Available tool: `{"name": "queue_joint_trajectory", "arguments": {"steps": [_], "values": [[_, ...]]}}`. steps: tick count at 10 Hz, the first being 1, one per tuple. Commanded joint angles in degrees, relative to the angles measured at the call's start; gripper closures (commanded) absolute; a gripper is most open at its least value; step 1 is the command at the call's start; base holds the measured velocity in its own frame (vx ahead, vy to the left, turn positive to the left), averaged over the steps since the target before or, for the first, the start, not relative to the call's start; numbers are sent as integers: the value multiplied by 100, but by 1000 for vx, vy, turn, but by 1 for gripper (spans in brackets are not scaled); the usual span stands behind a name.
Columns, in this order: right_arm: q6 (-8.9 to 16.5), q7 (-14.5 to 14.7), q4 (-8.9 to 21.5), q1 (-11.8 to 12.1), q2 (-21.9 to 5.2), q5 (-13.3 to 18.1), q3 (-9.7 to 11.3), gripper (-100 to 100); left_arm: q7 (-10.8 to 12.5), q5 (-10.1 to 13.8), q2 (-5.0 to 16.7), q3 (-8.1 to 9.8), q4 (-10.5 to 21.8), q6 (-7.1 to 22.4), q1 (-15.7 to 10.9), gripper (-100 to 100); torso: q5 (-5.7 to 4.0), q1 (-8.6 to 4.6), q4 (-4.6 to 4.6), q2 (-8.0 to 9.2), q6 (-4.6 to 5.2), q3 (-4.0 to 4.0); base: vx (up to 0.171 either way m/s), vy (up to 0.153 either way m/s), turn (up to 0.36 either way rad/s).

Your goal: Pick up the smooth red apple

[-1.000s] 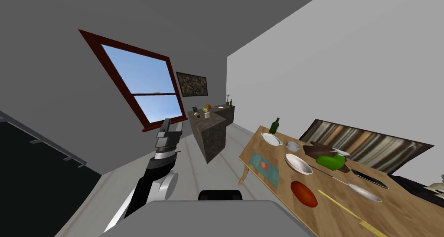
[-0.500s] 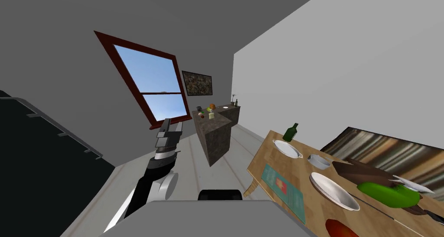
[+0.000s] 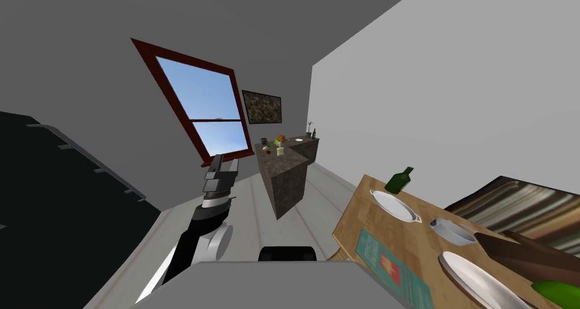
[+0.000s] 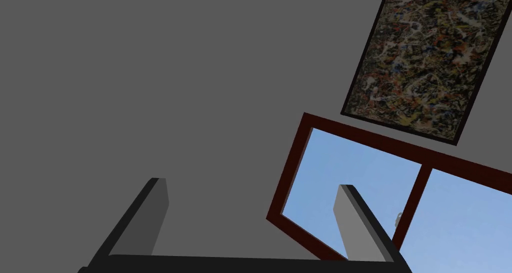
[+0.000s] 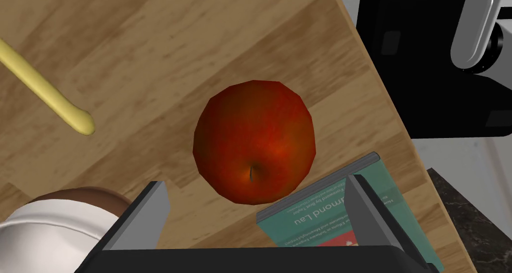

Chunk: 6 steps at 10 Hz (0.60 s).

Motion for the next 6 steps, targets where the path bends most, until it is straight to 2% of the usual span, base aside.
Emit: {"name": "queue_joint_trajectory", "arguments": {"steps": [1,3,4,5,6], "values": [[91,70,-77,138,33,-252,35,-100,0,0,0,0,0,0,0,0,0,0,0,0,0,0,-33,-3,261],[273,209,-232,415,100,-648,104,-100,0,0,0,0,0,1,-2,0,-3,-12,9,38,-4,22,-104,-42,358],[273,209,-232,415,100,-757,104,-100,0,0,0,0,1,1,-3,0,-6,-24,13,56,-3,32,-101,-40,100],[364,279,-309,553,134,-952,138,-100,0,0,0,1,1,1,-1,0,-6,-21,14,56,6,34,-78,-10,162],[455,348,-386,692,167,-1147,173,-100,0,0,0,0,1,1,-2,0,-4,-12,13,52,0,31,-94,-1,361]]}}
